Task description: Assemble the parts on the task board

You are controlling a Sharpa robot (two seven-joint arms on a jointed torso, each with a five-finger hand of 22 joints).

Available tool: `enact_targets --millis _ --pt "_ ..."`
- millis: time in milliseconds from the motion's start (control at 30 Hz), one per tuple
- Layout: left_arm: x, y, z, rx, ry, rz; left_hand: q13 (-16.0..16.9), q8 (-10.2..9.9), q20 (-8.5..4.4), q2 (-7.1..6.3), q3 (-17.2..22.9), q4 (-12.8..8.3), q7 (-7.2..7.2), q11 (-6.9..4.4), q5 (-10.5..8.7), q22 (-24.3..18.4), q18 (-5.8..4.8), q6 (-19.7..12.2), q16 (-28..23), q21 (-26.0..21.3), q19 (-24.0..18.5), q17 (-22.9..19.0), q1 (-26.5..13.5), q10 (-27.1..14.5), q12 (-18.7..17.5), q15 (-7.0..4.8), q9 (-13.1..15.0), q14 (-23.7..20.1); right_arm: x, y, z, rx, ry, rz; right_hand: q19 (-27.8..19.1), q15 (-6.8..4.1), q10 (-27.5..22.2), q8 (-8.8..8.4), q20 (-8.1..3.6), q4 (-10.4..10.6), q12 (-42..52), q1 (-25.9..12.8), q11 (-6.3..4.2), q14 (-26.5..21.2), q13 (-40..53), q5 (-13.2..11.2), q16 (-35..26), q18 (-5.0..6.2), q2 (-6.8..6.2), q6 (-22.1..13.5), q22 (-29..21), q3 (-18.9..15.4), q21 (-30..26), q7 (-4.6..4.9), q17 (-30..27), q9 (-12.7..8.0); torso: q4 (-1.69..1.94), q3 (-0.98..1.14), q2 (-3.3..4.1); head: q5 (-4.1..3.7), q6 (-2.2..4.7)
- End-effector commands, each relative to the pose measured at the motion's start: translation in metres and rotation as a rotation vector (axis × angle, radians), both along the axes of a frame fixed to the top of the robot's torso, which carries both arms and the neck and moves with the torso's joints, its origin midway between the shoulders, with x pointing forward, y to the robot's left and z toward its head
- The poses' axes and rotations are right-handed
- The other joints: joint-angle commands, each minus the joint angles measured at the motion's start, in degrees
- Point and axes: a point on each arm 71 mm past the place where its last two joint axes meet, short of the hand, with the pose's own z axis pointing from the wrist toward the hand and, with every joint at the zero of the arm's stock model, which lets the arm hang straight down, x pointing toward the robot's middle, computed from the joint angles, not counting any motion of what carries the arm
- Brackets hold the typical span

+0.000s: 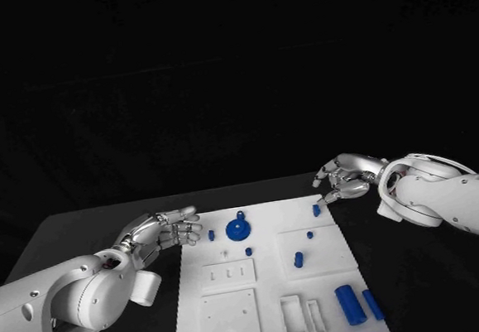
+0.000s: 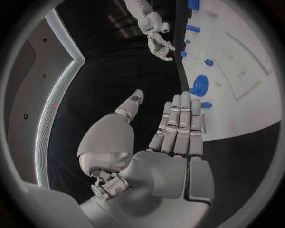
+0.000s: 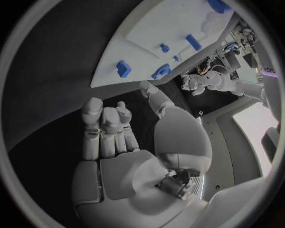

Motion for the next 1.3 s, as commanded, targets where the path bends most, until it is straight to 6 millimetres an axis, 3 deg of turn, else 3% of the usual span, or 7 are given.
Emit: enact_targets --millis 33,233,467,767,867,1033,1300 --pt "0.000 -0.002 0.002 -0.009 -0.012 -0.021 -0.1 -0.2 -0.15 0.19 0.0 -0.5 0.19 0.12 0.21 -0.1 1.19 0.0 -0.4 -0.4 0.0 0.1 0.4 0.3 -0.2 -0.11 0.1 -0.1 -0.002 -0.002 -0.010 0.009 0.047 0.033 -0.5 0.21 -0.5 -0.49 0.04 0.0 0.0 1.0 0.06 -0.3 -0.1 0.9 -0.4 4.90 0.10 -0.1 0.9 -0.7 -0.1 0.74 0.1 -0.1 0.12 0.01 0.04 -0.10 -0.11" --pt "-0.001 -0.002 0.002 -0.010 -0.012 -0.023 -0.1 -0.2 -0.15 0.21 0.0 -0.5 0.20 0.12 0.21 -0.1 1.19 0.0 -0.4 -0.4 0.0 0.1 0.4 0.3 -0.2 -0.10 0.1 -0.1 0.000 -0.002 -0.023 0.008 0.069 0.026 -0.7 0.38 -0.8 -0.78 0.06 0.0 0.0 2.1 0.23 -0.5 -0.1 2.1 -0.5 4.90 0.22 -0.6 0.9 -1.2 -0.2 0.92 0.1 -0.3 -0.01 0.00 0.04 -0.02 -0.29" --pt "-0.001 -0.001 0.002 -0.010 -0.011 -0.023 -0.1 -0.2 -0.14 0.23 0.0 -0.5 0.21 0.13 0.21 -0.1 1.18 0.0 -0.4 -0.4 0.0 0.1 0.5 0.3 -0.2 -0.10 0.1 -0.1 0.000 -0.001 -0.034 0.007 0.089 0.026 -0.8 0.43 -0.9 -0.84 0.09 0.0 0.0 2.4 0.28 -0.5 -0.1 2.2 -0.6 4.90 0.31 -0.7 0.9 -1.4 -0.2 0.96 0.2 -0.3 0.17 -0.14 0.04 -0.24 -0.68" --pt "-0.001 -0.001 0.001 -0.010 -0.010 -0.024 -0.1 -0.2 -0.13 0.25 0.0 -0.6 0.21 0.13 0.20 -0.1 1.17 0.0 -0.4 -0.4 0.0 0.1 0.5 0.3 -0.3 -0.09 0.1 -0.1 0.002 0.001 -0.044 0.012 0.098 0.020 -0.9 0.47 -1.0 -0.79 0.16 0.1 0.1 2.9 0.31 -0.6 -0.1 1.9 -0.6 4.90 1.14 -0.6 0.9 -1.8 -0.3 0.99 0.2 -0.3 0.09 -0.13 0.05 -0.24 -0.96" --pt "-0.001 -0.001 0.001 -0.008 -0.011 -0.025 -0.1 -0.2 -0.13 0.26 0.0 -0.6 0.22 0.13 0.20 -0.1 1.17 0.0 -0.4 -0.4 0.0 0.1 0.5 0.3 -0.3 -0.09 0.1 -0.1 0.002 0.002 -0.048 0.015 0.104 0.022 -0.9 0.42 -1.0 -0.63 0.23 0.1 0.2 3.1 0.26 -0.5 -0.1 0.5 -0.6 4.90 2.12 -0.2 0.9 -1.8 -0.3 0.93 0.3 -0.2 0.13 -0.16 0.05 -0.20 -1.07" --pt "-0.001 -0.001 0.001 -0.007 -0.010 -0.026 -0.1 -0.2 -0.13 0.27 0.0 -0.6 0.22 0.14 0.20 -0.1 1.16 0.0 -0.4 -0.4 0.0 0.1 0.5 0.3 -0.3 -0.09 0.1 -0.1 0.002 0.004 -0.050 0.019 0.108 0.026 -0.8 0.22 -0.9 -0.37 0.45 0.4 0.3 3.4 0.05 -0.4 -0.3 -4.5 -0.7 4.90 4.19 0.6 0.8 -0.2 -0.3 0.71 0.3 -0.3 0.14 -0.21 -0.01 -0.17 -1.25" --pt "-0.001 0.000 0.001 -0.007 -0.009 -0.026 -0.1 -0.2 -0.12 0.29 0.0 -0.6 0.22 0.14 0.20 -0.1 1.16 0.0 -0.4 -0.4 0.0 0.1 0.4 0.3 -0.3 -0.08 0.1 -0.1 0.002 0.005 -0.053 0.020 0.114 0.035 -0.4 -0.13 -0.6 0.15 0.70 1.4 0.4 3.3 -0.34 -0.1 -0.5 -13.5 -0.9 4.90 5.85 2.6 0.9 6.9 -0.2 0.29 0.5 -0.4 0.11 -0.20 -0.02 -0.17 -1.40"
